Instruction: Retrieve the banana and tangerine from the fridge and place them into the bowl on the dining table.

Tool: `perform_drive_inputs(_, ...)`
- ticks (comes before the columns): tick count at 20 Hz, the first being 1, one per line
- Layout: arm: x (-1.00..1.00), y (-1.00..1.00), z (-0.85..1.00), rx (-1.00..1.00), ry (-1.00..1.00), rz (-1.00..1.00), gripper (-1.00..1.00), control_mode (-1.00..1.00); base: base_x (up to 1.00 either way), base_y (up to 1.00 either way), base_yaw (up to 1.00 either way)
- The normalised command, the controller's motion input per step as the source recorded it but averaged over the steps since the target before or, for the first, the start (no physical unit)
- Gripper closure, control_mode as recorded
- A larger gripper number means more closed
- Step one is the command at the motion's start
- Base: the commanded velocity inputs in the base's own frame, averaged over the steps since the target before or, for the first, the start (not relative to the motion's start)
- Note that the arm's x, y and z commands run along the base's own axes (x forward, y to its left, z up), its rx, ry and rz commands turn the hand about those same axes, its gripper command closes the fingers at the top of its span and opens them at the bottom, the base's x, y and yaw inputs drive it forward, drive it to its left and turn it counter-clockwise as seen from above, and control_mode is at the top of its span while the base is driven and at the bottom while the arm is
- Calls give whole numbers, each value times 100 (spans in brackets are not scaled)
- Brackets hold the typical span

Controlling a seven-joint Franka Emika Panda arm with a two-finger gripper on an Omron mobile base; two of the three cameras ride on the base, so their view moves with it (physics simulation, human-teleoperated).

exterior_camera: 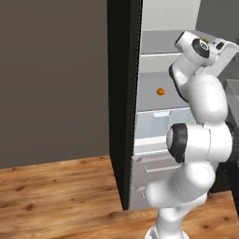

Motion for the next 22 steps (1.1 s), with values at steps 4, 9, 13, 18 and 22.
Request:
perform_drive_inputs(4,21,-95,19,-2,2,-8,-100,-100,0,0,0)
perform_drive_inputs(9,10,-98,8,-1,1,-4,-100,-100,0,0,0)
perform_drive_inputs(13,-6,-100,0,0,0,0,-100,-100,0,0,0)
perform_drive_inputs(18,-39,-98,-11,0,-3,0,-100,-100,0,0,0)
perform_drive_inputs(22,-70,4,1,-1,-22,0,-100,-100,0,0,0)
